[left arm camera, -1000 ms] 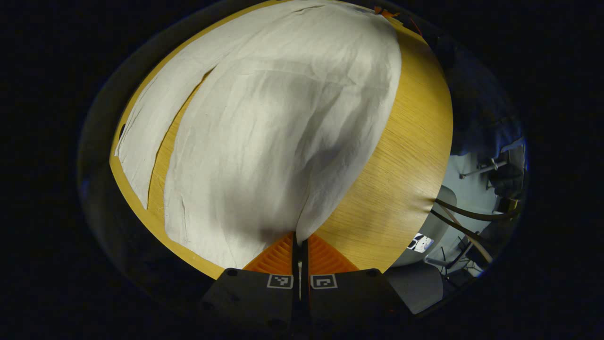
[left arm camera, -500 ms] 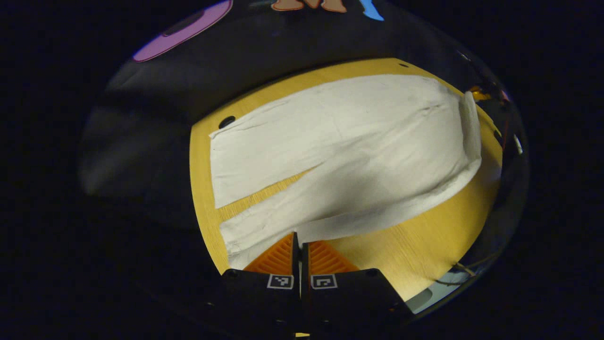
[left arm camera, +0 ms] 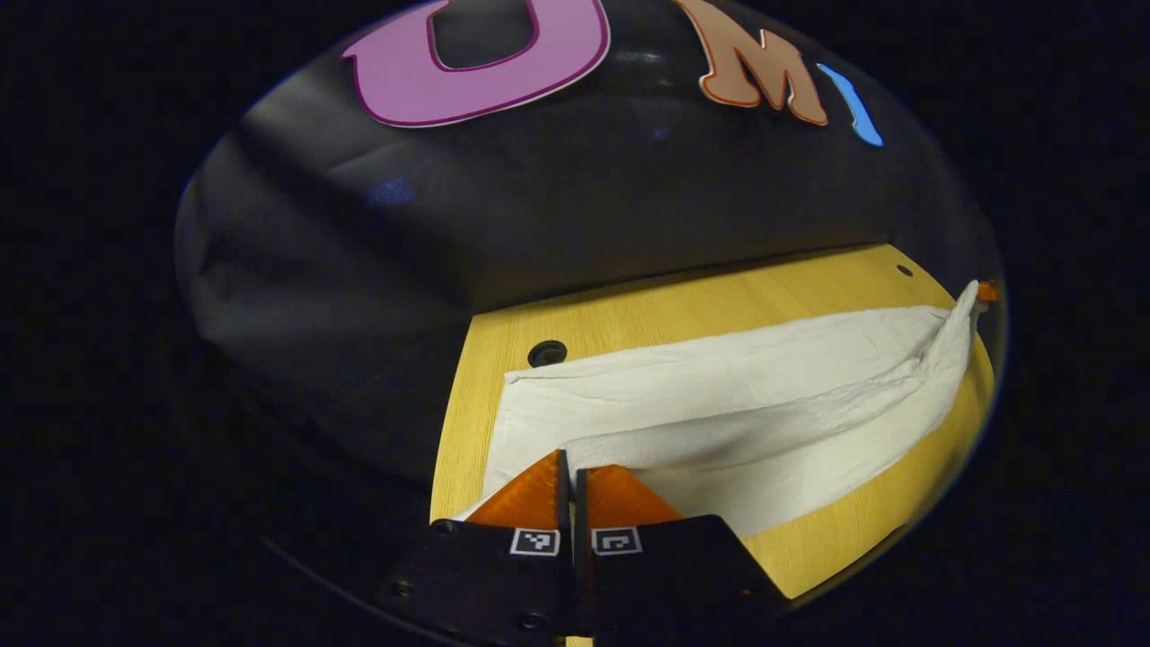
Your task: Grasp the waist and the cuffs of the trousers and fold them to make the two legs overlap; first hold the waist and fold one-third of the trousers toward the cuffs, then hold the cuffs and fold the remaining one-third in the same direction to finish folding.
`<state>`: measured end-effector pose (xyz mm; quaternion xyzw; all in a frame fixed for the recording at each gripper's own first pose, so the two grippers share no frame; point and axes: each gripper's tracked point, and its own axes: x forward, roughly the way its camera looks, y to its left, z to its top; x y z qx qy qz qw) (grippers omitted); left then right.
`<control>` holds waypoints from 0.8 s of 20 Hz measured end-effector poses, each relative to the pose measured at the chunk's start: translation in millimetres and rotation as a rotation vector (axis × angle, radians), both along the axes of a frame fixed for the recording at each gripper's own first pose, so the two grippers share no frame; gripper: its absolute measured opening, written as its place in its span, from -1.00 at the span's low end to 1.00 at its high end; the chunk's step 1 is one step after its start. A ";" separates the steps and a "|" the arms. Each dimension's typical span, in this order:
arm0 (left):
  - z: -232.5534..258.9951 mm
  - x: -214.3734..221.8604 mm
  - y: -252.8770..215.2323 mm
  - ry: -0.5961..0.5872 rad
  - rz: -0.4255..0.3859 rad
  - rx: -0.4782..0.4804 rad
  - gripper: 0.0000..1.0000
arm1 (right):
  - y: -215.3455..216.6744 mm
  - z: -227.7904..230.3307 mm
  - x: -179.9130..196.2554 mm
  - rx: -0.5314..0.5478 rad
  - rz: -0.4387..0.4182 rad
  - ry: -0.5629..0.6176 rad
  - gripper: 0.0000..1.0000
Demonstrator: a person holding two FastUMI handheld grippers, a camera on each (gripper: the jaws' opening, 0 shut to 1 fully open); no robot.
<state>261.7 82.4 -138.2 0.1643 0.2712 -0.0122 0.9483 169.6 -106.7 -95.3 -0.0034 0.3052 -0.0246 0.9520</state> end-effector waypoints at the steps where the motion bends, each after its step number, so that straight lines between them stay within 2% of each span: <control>1: 0.7 14.1 -3.3 -0.030 0.028 -0.028 -1.00 | 1.1 2.5 15.0 0.022 -0.019 -0.016 -0.92; 5: -6.8 68.0 -2.2 -0.078 0.108 -0.085 -1.00 | 7.1 -31.5 68.9 0.064 -0.051 -0.025 -0.93; 10: -48.3 106.2 -0.5 -0.095 0.157 -0.099 -1.00 | 7.5 -86.5 102.4 0.035 -0.075 -0.003 -0.93; 12: -60.2 116.5 3.8 -0.119 0.183 -0.141 -0.99 | 5.2 -96.8 109.6 0.059 -0.089 0.002 -0.95; 13: -59.4 118.0 2.4 -0.131 0.189 -0.168 -0.96 | 3.8 -102.5 113.7 0.075 -0.091 0.004 -0.87; 14: -60.1 119.6 3.9 -0.145 0.201 -0.190 -0.74 | 5.6 -101.7 114.2 0.088 -0.089 0.001 -0.92; 15: -59.1 116.3 5.9 -0.153 0.212 -0.212 -0.34 | 5.4 -99.7 115.8 0.102 -0.090 -0.004 -0.77; 16: -55.6 114.8 8.4 -0.167 0.232 -0.225 0.06 | 6.3 -101.8 121.1 0.114 -0.093 -0.009 -0.33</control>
